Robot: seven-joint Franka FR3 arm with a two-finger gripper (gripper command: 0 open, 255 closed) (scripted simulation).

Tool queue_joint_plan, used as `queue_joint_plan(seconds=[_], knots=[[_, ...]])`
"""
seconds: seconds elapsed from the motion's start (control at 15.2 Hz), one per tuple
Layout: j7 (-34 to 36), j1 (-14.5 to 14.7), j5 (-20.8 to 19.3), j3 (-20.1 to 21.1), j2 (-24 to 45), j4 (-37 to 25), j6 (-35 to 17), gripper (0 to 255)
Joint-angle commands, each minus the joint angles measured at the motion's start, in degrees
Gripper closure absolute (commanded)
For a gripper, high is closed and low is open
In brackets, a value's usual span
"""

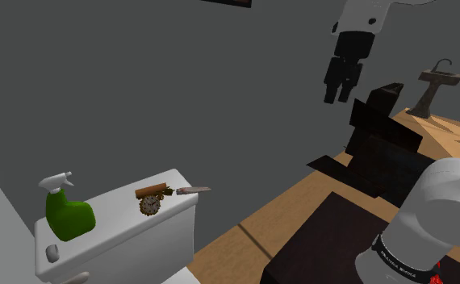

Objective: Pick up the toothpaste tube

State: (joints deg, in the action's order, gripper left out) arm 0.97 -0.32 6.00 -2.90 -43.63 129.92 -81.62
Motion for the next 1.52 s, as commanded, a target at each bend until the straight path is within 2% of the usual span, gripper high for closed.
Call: queue_joint_plan(seconds=[0.0,0.73,1.45], knots=[[0.0,0.0,0.0,0.0,0.0,0.0,0.0,0],[-14.7,4.6,-1.7,-1.6,14.1,6.5,-22.3,0],[-28.5,9.0,-0.7,-1.6,34.8,3.2,-41.7,0]])
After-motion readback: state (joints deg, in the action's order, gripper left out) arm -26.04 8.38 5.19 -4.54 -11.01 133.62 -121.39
